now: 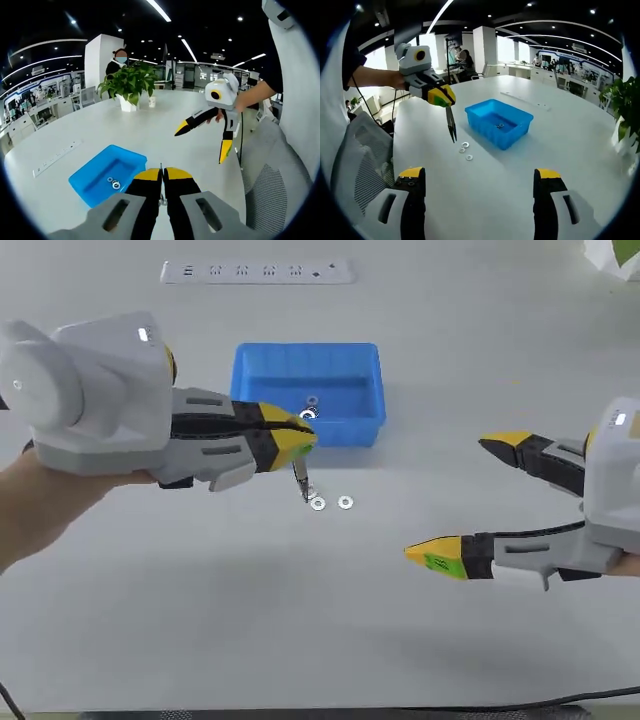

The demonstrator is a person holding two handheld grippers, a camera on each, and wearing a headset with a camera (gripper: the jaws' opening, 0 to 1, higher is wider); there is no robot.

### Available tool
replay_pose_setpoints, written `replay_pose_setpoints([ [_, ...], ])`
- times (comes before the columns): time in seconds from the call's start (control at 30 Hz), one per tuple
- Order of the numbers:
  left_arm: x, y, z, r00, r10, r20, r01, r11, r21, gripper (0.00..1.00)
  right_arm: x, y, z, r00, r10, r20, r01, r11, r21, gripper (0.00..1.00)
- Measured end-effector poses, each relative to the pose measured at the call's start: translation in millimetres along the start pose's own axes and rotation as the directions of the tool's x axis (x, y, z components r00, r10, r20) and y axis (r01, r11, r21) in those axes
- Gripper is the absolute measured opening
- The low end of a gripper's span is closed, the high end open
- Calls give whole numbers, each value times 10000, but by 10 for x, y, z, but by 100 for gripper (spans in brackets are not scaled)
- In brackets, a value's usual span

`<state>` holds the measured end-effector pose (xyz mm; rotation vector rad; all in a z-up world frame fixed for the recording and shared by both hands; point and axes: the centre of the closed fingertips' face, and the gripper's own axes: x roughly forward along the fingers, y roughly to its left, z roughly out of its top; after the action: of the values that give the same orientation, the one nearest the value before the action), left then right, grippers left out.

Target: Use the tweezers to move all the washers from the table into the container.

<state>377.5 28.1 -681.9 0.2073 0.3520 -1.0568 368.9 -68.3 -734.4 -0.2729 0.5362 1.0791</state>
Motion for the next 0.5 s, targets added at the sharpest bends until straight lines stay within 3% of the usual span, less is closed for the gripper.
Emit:
replay_pose_setpoints([
  [0.2, 70, 6, -33, 9999, -169, -31, 170, 9998, 45, 6, -74, -91, -12, 9996, -250, 115, 248, 9995, 220, 89],
  [0.5, 140, 2, -80, 9996, -272, -125, 273, 9996, 105, 6, -93, -99, -79, 9997, -230, 4, 230, 9992, 326, 88],
])
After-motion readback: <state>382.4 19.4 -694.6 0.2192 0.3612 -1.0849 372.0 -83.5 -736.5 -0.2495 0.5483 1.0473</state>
